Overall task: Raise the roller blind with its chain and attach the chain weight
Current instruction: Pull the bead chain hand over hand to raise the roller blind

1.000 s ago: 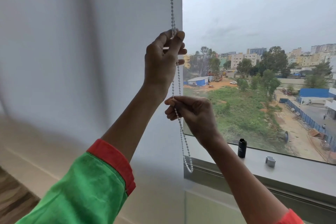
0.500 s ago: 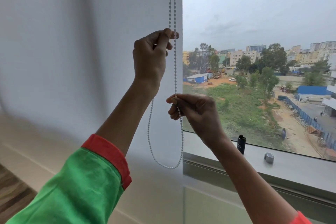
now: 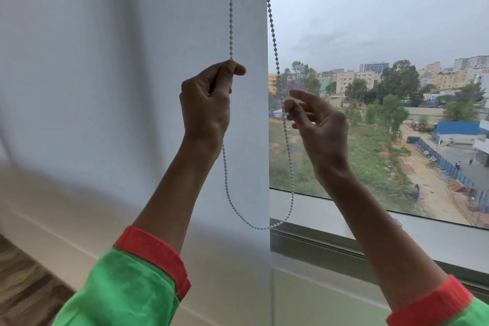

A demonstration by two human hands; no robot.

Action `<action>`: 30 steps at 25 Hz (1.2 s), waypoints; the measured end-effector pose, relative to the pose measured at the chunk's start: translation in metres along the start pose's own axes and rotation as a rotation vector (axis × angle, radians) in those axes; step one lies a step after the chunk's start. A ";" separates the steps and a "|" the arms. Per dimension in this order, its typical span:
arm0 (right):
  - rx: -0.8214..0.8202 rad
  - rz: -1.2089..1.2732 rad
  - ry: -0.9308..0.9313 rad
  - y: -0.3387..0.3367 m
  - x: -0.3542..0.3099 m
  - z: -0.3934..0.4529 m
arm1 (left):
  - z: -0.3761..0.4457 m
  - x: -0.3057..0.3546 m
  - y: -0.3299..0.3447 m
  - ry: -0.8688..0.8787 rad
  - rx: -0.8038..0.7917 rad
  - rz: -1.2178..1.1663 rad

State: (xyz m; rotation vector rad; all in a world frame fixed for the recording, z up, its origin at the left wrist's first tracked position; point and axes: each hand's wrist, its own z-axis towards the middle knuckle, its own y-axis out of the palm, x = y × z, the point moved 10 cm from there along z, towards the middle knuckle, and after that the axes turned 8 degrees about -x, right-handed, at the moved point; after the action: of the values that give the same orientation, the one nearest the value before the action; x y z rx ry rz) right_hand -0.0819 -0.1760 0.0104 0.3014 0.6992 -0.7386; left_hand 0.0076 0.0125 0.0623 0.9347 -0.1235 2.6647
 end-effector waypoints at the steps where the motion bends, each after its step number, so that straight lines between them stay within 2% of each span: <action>1: 0.097 -0.075 -0.058 -0.009 -0.015 0.001 | -0.003 0.002 0.002 0.002 0.002 -0.011; 3: 0.219 -0.119 -0.219 -0.017 -0.055 0.001 | -0.008 0.005 0.007 0.006 0.007 -0.034; 5: 0.175 -0.065 -0.306 -0.006 -0.082 0.008 | -0.012 0.007 0.012 0.003 0.016 -0.059; 9: -0.134 0.227 -0.103 0.042 -0.096 0.034 | -0.018 0.013 0.027 -0.011 -0.018 -0.126; 11: -0.227 0.382 -0.023 0.059 -0.101 0.036 | -0.021 0.015 0.028 -0.012 -0.030 -0.157; 21: -0.268 0.330 -0.112 0.047 -0.119 0.026 | -0.031 0.026 0.037 0.029 -0.085 -0.208; 24: -0.203 0.229 -0.176 0.037 -0.119 0.028 | -0.031 0.022 0.041 -0.016 -0.090 -0.247; 27: 0.118 -0.127 -0.285 0.006 -0.114 0.028 | -0.030 0.020 0.041 -0.067 -0.111 -0.246; 28: 0.212 -0.219 -0.254 -0.005 -0.106 0.029 | -0.029 0.019 0.040 -0.076 -0.113 -0.241; 30: 0.222 -0.271 -0.090 -0.013 -0.076 0.036 | -0.028 0.017 0.035 -0.074 -0.113 -0.237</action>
State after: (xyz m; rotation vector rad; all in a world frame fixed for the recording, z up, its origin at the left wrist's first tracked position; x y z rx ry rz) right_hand -0.1142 -0.1635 0.0880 0.3772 0.5785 -1.0853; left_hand -0.0327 -0.0111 0.0520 0.9481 -0.1669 2.3824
